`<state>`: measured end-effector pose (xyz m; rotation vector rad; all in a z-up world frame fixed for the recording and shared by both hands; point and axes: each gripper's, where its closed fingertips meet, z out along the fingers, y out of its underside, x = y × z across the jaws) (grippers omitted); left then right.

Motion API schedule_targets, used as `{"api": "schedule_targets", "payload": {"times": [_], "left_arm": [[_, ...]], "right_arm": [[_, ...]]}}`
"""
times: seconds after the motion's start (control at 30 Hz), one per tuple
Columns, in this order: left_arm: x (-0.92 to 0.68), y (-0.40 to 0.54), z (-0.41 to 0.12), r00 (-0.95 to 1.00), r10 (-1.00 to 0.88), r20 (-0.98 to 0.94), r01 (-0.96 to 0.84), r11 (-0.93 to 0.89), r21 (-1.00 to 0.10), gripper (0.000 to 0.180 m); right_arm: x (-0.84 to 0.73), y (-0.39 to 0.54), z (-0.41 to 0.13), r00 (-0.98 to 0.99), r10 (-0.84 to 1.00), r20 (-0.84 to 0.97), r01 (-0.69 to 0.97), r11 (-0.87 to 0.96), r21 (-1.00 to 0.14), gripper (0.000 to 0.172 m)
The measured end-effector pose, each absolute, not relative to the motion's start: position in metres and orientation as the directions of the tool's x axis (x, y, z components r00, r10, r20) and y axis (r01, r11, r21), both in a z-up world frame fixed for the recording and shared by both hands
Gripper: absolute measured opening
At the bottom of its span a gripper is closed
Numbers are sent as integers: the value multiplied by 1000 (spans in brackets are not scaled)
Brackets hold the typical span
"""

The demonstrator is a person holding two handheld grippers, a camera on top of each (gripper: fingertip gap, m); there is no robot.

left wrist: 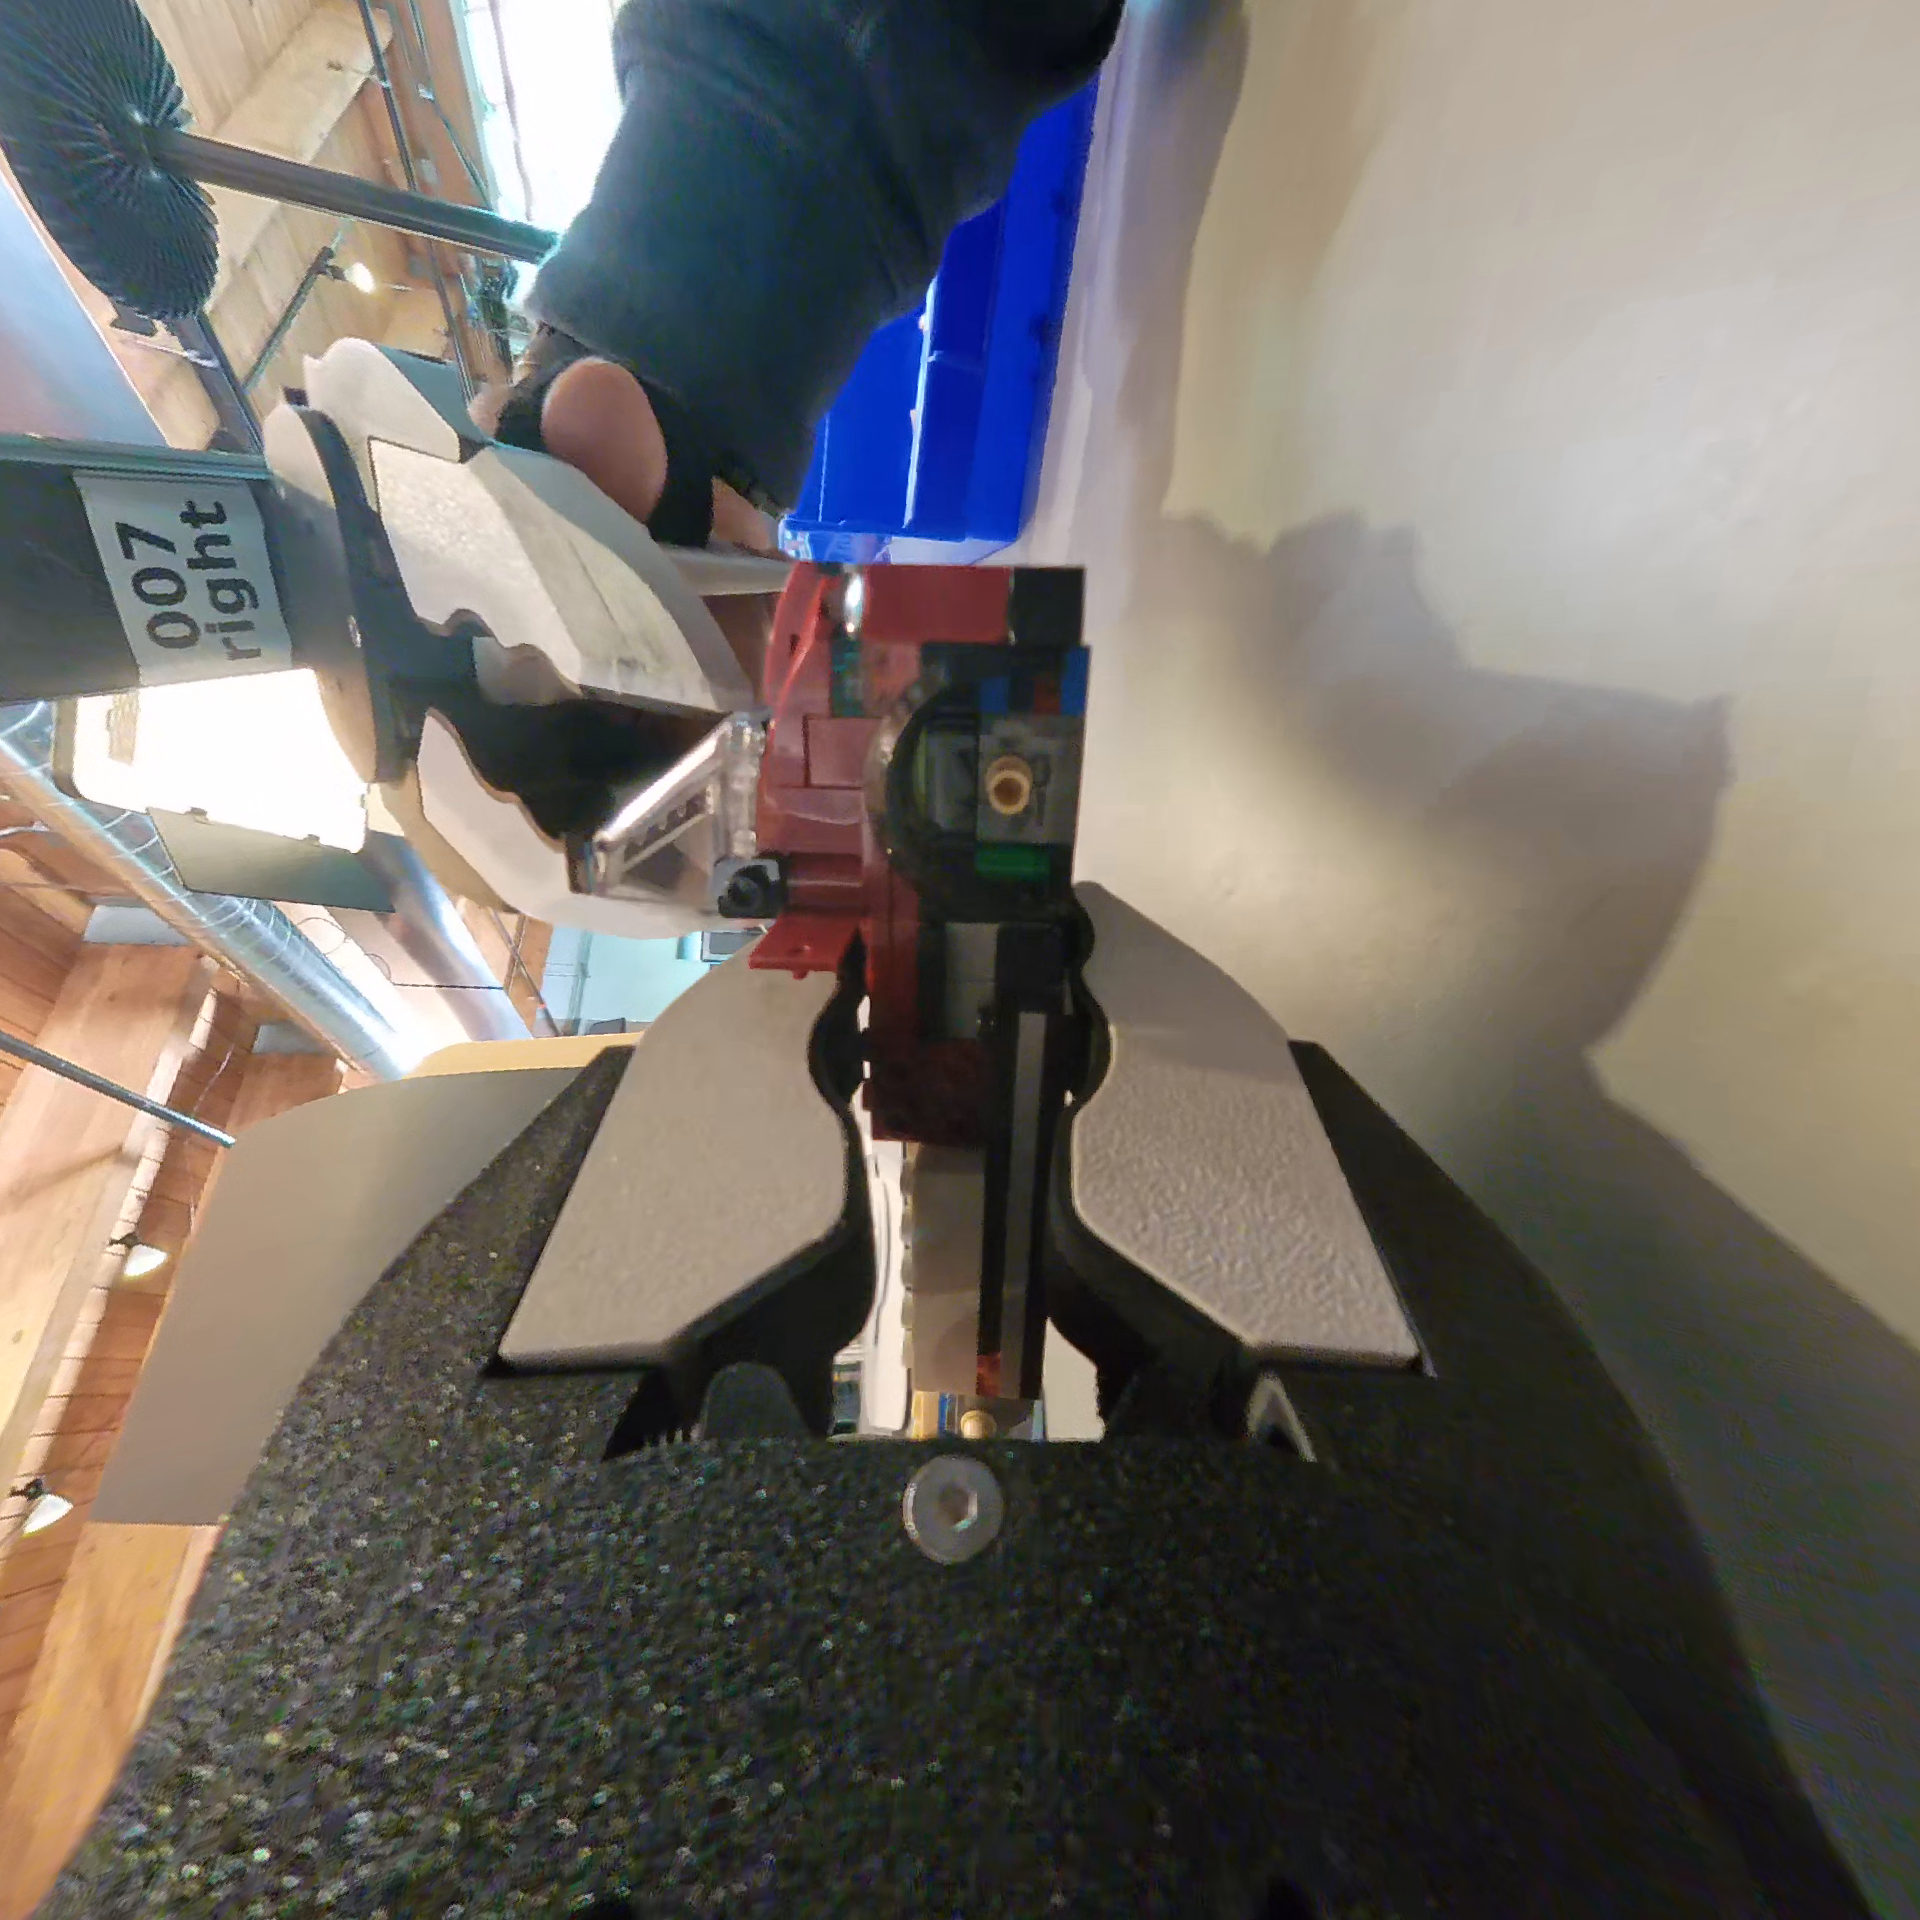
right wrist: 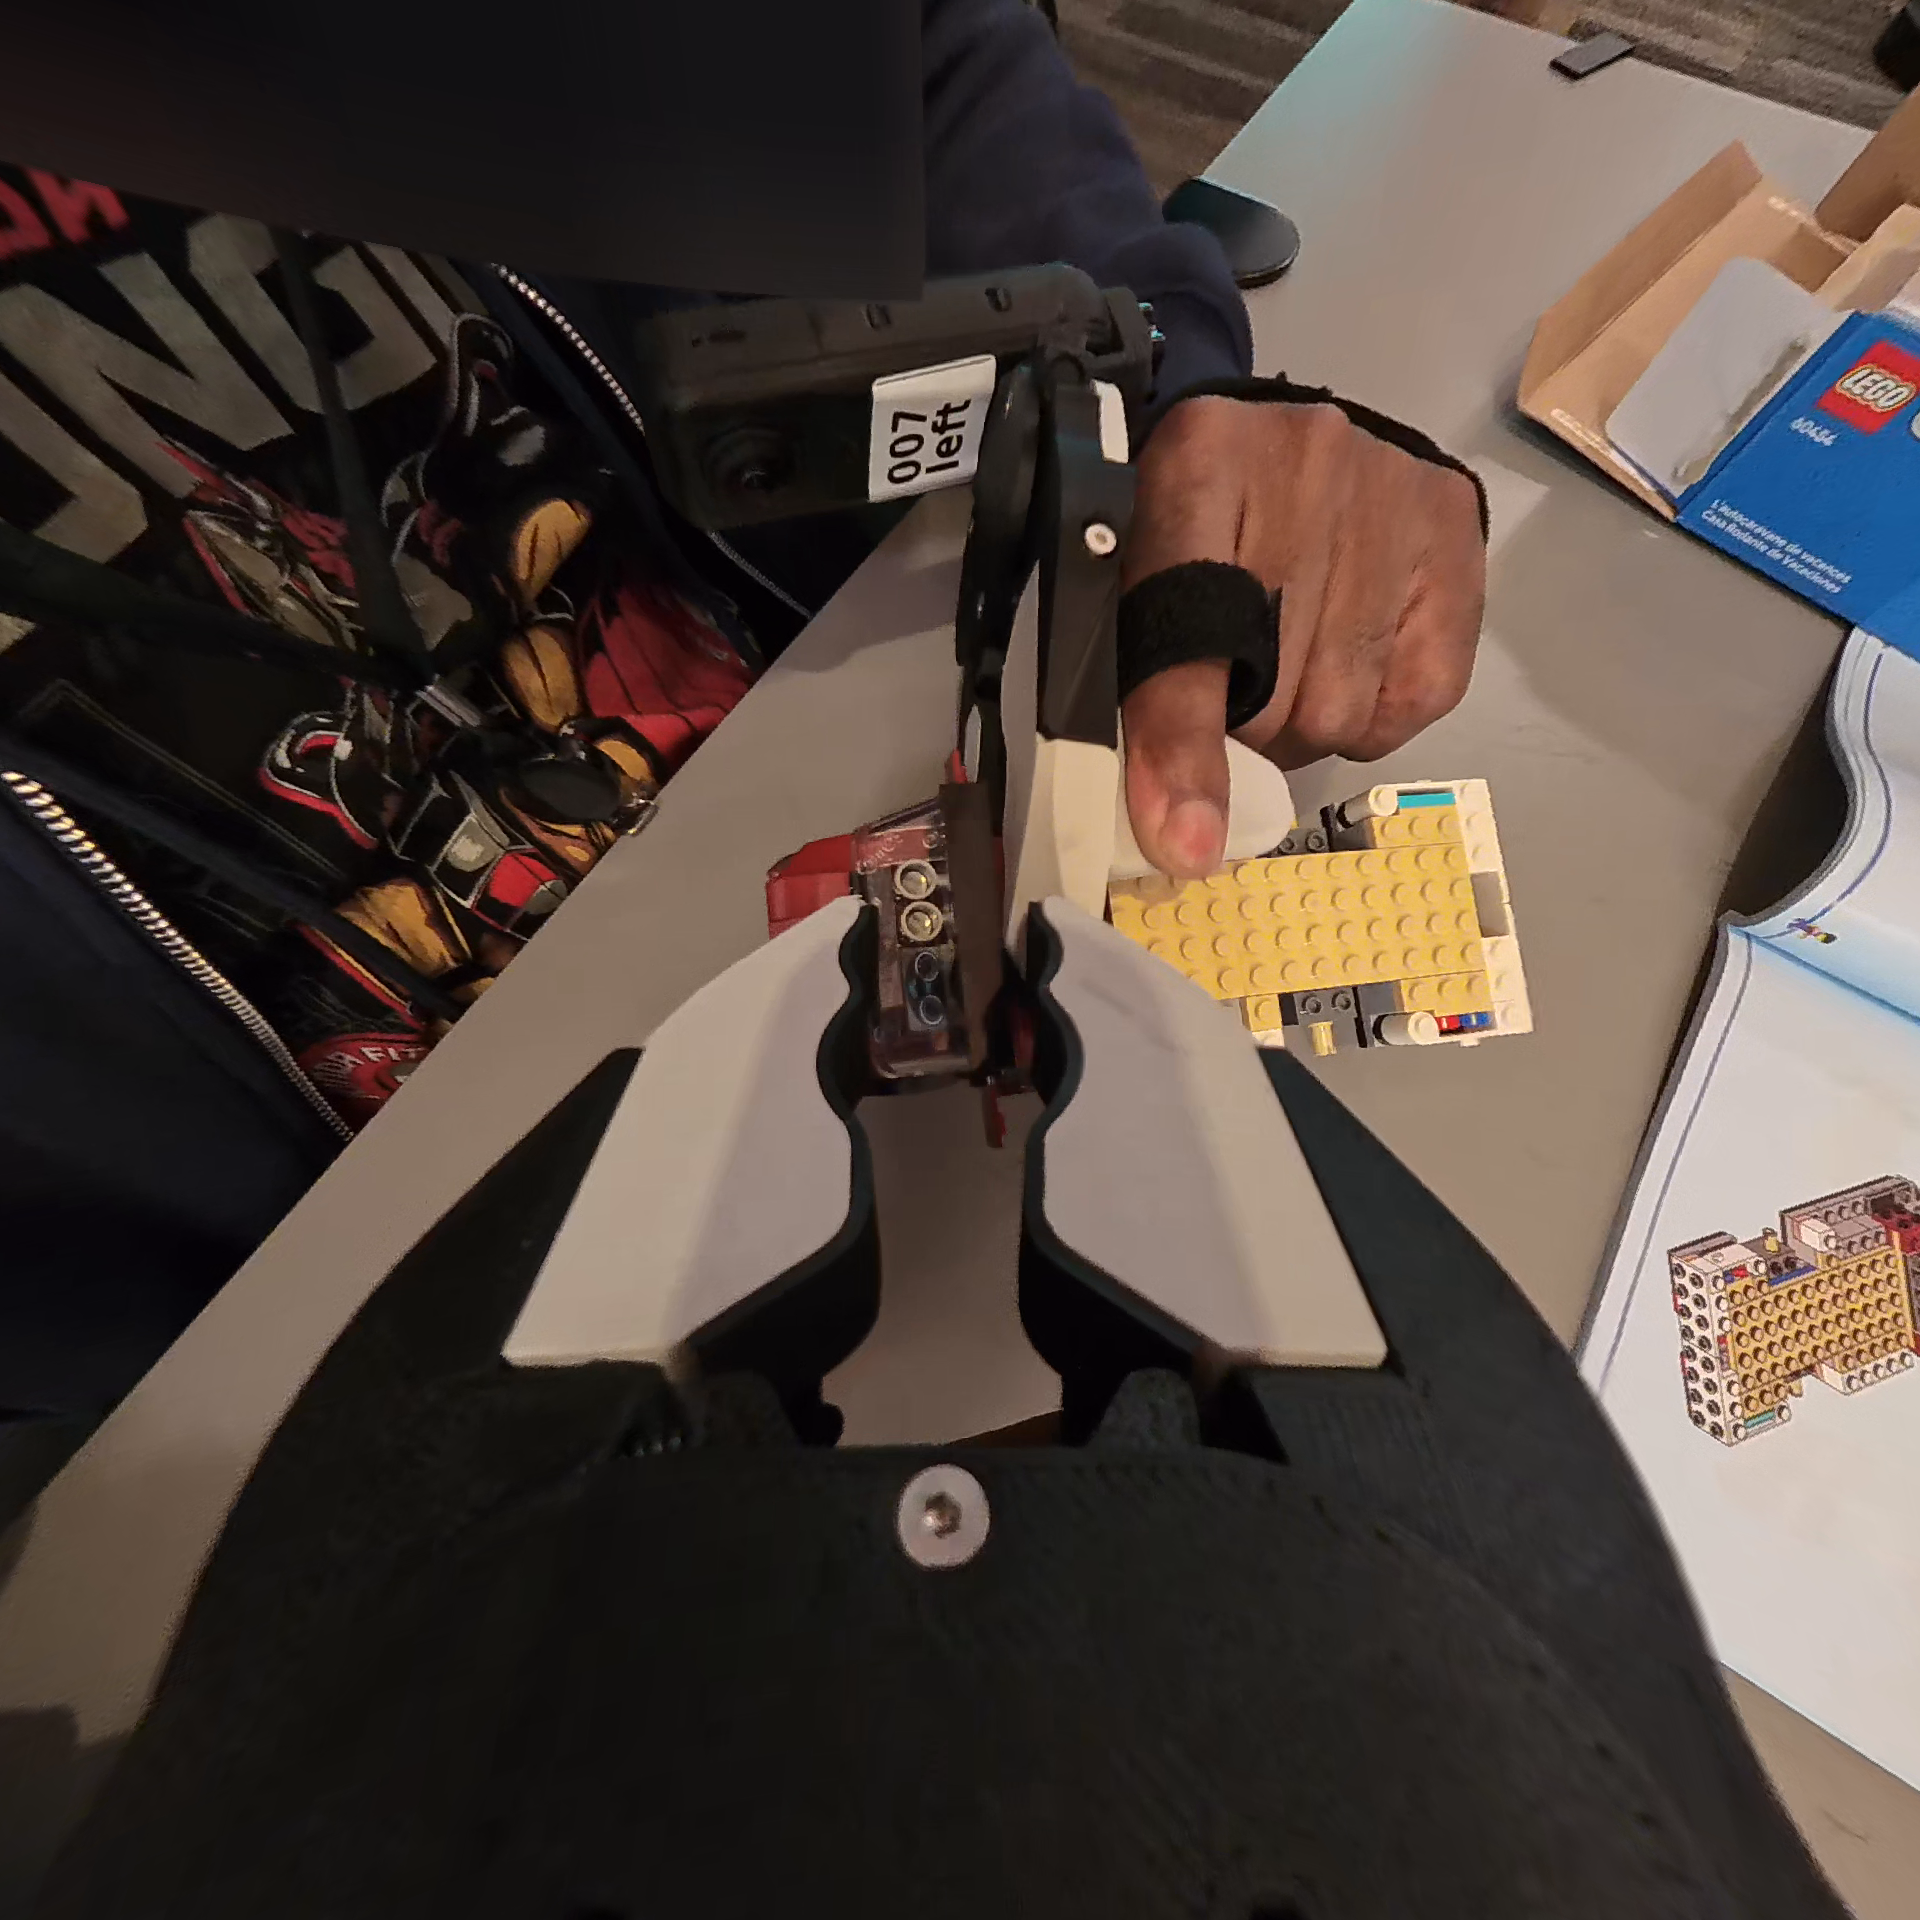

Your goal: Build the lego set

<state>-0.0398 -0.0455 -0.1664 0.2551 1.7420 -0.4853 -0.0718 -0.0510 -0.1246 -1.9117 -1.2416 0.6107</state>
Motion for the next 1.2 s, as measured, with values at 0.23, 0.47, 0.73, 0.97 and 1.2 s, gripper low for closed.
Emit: {"api": "schedule_targets", "payload": {"times": [0.23, 0.47, 0.73, 0.97, 1.2], "left_arm": [[-40, -46, -167, -228, -82, -970, 425, 888, -175, 34], [-40, -40, -154, -205, -160, -966, 422, 876, -234, 34], [-39, -29, -138, -195, -274, -942, 417, 846, -333, 34], [-39, -26, -132, -186, -309, -932, 422, 832, -360, 34], [-38, -24, -127, -175, -307, -935, 413, 839, -353, 34]], "right_arm": [[-72, -48, -120, 423, 905, 47, 551, -216, -806, 25], [-56, -46, -97, 469, 880, 69, 465, -179, -867, 24], [-42, -39, -70, 549, 782, 293, 466, 5, -885, 36], [-53, -44, -78, 489, 670, 559, 653, 143, -744, 64], [-62, -39, -90, 410, 592, 694, 794, 142, -591, 85]]}}
